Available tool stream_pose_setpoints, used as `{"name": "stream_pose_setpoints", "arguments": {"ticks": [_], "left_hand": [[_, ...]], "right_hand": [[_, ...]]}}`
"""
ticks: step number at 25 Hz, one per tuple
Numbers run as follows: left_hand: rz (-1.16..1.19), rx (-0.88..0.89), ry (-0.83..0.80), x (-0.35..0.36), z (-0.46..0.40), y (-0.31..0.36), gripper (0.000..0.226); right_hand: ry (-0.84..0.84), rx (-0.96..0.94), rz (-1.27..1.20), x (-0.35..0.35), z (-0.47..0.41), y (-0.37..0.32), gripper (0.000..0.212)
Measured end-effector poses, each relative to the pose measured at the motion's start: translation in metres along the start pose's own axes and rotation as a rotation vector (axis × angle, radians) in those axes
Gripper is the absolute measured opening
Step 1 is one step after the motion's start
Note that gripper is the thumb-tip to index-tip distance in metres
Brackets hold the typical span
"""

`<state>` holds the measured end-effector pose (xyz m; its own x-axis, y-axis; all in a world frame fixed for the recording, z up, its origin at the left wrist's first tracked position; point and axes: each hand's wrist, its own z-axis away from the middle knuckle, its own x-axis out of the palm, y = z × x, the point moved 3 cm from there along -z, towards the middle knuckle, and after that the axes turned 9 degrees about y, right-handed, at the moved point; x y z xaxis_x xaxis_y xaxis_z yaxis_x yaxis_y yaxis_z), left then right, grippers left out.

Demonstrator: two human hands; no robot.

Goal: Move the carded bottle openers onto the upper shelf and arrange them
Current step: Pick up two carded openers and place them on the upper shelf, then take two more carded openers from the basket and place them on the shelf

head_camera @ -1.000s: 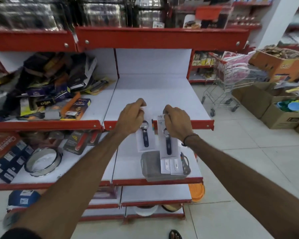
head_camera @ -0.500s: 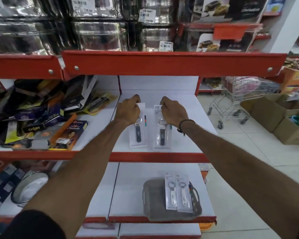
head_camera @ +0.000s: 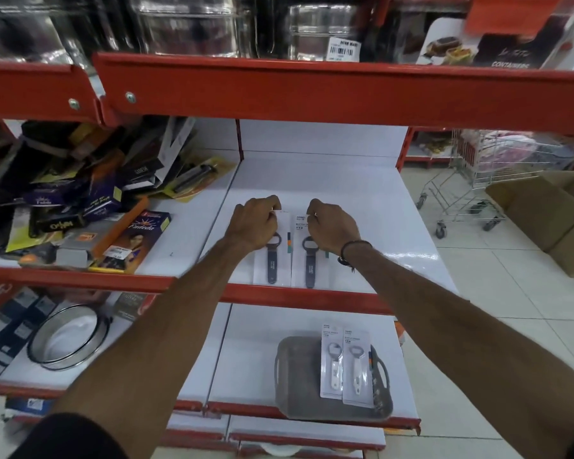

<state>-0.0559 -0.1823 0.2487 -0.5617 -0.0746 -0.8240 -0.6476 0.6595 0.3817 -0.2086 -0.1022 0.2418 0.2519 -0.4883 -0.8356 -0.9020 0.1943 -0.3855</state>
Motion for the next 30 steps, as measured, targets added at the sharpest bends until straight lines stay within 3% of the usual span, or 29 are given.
{"name": "stream_pose_setpoints", "arguments": {"ticks": [6,14,18,20,22,26,28,30], "left_hand": [[0.017,-0.024,-0.022,-0.005,0.004,0.006,0.026],[-0.204,-0.039,-0.191,0.009,0.014,0.013,0.042],[-0.305,-0.054,-0.305,0.012,0.019,0.005,0.053],[-0.328,-0.063,-0.316,0.009,0.029,-0.002,0.056],[-0.319,-0.042,-0.215,-0.001,0.041,-0.005,0.053],[-0.287,0.089,0.152,-0.025,0.082,0.018,0.035],[-0.236,0.214,0.359,-0.023,0.116,0.033,0.023],[-0.165,0.376,0.455,-0.008,0.156,0.046,0.015]], "right_hand": [[0.021,0.017,0.026,-0.001,0.004,-0.003,0.026],[0.02,0.027,0.101,-0.004,0.017,0.003,0.026],[-0.062,0.017,0.155,0.0,0.023,0.005,0.045],[-0.025,0.012,0.161,-0.004,0.029,0.004,0.054],[0.086,-0.011,0.166,-0.013,0.036,0.0,0.052],[0.377,-0.168,0.135,-0.04,0.076,-0.018,0.028],[0.507,-0.295,0.105,-0.048,0.111,-0.022,0.017],[0.572,-0.397,0.09,-0.049,0.152,-0.02,0.011]]}}
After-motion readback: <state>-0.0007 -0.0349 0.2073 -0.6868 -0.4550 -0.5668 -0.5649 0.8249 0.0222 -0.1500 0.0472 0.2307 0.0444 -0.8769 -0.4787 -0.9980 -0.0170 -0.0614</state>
